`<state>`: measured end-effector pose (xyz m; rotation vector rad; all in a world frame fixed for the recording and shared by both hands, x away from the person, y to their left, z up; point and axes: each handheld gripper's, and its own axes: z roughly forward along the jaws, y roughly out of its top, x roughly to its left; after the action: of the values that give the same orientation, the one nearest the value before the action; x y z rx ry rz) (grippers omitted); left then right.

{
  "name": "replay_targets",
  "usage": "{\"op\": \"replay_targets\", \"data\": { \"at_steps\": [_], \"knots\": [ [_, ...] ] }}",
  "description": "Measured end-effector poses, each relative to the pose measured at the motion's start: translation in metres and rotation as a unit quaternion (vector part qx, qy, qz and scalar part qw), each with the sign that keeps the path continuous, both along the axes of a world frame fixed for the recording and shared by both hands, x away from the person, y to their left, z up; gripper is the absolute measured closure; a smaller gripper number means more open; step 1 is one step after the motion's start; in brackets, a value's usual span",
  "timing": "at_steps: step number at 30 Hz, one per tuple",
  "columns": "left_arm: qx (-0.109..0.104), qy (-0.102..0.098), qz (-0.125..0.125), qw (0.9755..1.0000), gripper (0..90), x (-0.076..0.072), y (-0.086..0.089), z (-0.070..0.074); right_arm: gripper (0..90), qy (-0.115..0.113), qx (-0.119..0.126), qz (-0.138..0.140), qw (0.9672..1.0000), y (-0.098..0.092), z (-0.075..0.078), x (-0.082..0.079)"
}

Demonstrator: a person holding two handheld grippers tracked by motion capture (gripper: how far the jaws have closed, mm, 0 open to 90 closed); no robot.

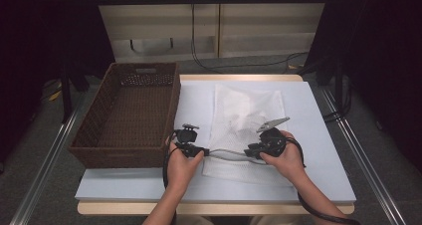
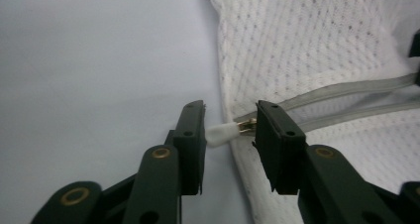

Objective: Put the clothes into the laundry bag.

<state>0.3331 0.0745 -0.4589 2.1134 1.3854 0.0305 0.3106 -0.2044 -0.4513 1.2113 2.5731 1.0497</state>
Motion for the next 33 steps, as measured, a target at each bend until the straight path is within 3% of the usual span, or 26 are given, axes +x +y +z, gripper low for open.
{"op": "replay_targets", "data": {
  "at_steps": [3,8,12,21,26,33],
  "knots": [
    [-0.006,0.009,-0.004,0.9999,61.6,0.002,-0.001,-0.004,68.4,-0.003,0.001,-0.003,1.0,0.0,0.001,0.0],
    [0.009,-0.006,-0.014,0.9998,64.6,-0.001,-0.005,-0.004,67.9,-0.006,0.005,-0.004,1.0,-0.001,0.003,0.0],
    [0.001,0.012,-0.012,0.9998,71.8,-0.002,-0.005,-0.004,67.3,-0.007,0.011,-0.006,0.9999,-0.002,0.004,-0.001],
    [-0.044,0.026,-0.027,0.9984,82.7,-0.003,-0.002,0.006,63.3,-0.001,0.008,-0.003,1.0,0.001,0.004,-0.001],
    [-0.055,0.026,-0.038,0.9974,81.7,-0.002,-0.006,0.005,60.6,0.003,0.003,-0.002,1.0,0.005,0.002,-0.002],
    [-0.066,0.02,-0.047,0.9965,70.4,-0.003,-0.009,0.006,55.5,0.002,0.015,-0.006,0.9999,0.005,0.007,-0.002]
  ]
}}
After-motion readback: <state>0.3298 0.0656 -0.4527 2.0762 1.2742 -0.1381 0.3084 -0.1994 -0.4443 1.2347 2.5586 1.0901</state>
